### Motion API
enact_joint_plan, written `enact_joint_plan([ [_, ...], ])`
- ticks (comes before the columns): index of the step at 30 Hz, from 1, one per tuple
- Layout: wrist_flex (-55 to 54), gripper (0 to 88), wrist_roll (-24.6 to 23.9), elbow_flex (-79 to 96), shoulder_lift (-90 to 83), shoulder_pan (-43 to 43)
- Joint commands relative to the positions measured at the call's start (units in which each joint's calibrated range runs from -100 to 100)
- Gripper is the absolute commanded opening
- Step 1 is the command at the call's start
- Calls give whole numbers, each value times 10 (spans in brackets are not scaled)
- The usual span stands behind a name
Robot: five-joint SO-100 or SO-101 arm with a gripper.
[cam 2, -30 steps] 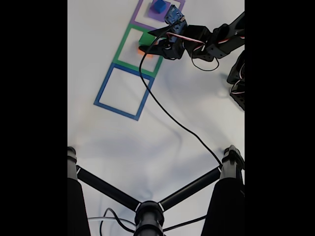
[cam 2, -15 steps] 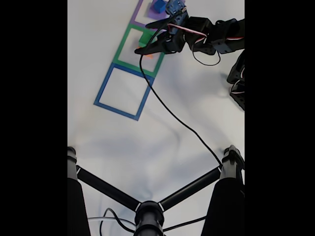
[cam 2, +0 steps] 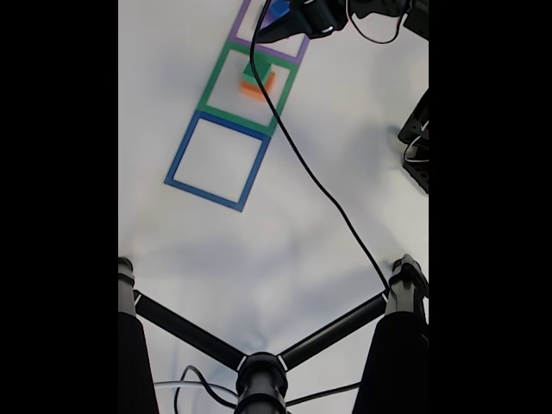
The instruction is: Tower of hanoi
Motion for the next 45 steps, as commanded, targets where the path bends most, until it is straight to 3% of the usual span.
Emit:
enact_joint_plan([
  [1,123,281,0,-119,-29,27],
  [10,273,251,0,-220,-28,104],
  [20,269,242,0,-176,-23,154],
  [25,155,241,0,-49,-48,168],
  [33,-117,235,0,163,-41,175],
  [45,-486,229,0,318,93,166],
])
